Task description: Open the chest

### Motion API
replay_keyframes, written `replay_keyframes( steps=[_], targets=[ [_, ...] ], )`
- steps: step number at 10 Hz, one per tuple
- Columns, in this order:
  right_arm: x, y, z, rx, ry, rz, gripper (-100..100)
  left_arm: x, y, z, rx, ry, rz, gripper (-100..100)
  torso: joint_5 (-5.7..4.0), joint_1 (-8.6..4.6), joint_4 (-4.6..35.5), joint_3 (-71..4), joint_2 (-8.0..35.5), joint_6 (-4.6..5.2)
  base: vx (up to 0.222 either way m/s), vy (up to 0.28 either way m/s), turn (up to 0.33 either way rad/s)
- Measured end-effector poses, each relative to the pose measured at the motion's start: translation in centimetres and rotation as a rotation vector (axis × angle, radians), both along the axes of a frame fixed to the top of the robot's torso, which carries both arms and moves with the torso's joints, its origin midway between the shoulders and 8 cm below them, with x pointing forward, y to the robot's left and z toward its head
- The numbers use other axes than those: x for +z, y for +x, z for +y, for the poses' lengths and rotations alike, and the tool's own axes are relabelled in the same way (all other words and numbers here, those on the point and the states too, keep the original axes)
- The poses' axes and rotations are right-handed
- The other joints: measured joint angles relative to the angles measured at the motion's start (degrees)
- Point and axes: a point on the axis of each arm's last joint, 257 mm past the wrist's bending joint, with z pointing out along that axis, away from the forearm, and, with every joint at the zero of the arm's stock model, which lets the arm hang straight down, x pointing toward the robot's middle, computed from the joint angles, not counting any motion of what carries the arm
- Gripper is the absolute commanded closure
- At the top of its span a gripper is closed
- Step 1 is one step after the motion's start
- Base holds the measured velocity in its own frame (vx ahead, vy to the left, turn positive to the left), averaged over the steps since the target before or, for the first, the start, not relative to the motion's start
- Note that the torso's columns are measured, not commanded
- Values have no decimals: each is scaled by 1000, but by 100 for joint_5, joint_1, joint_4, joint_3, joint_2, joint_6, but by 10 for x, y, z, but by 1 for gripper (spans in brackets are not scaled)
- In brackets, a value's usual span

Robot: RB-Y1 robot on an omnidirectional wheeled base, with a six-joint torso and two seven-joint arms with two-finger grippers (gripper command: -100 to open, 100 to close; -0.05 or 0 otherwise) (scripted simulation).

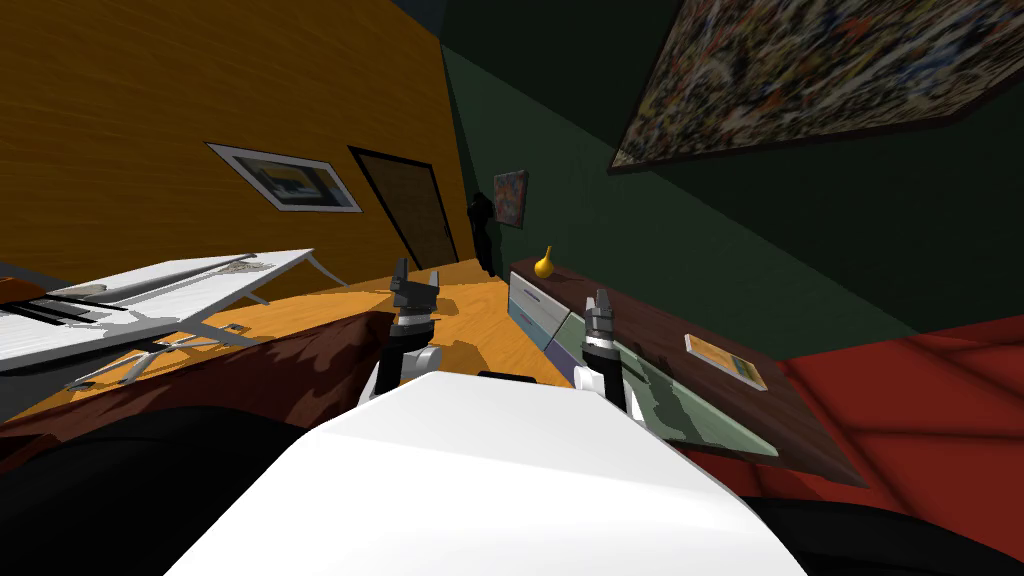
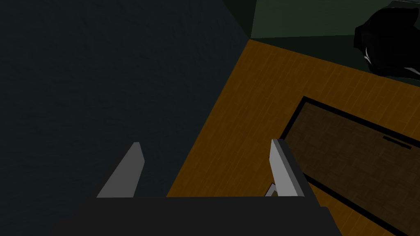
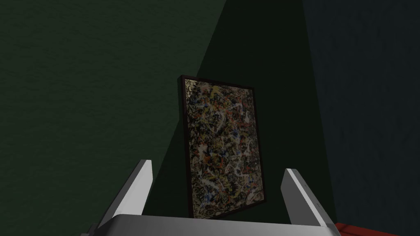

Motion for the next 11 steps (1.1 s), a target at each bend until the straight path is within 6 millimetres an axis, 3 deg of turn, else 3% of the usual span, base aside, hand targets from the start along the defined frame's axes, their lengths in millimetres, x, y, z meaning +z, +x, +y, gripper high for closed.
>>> replay_keyframes(
  steps=[2,9,10,11],
  targets=[
    [0,0,0,0,0,0,0,0,0,0,0,0,0,0,0,0,600,-1200,597,0,0,0,0],
    [0,0,0,0,0,0,0,0,0,0,0,0,0,0,0,0,3537,-7073,3539,0,0,0,0],
    [0,0,0,0,0,0,-100,0,0,0,0,0,0,0,0,0,3960,-7919,3962,0,34,25,-2],
    [-5,4,1,0,-40,19,-100,0,0,0,0,0,0,0,2,6,4147,-8318,4146,0,53,49,-4]
  ],
)
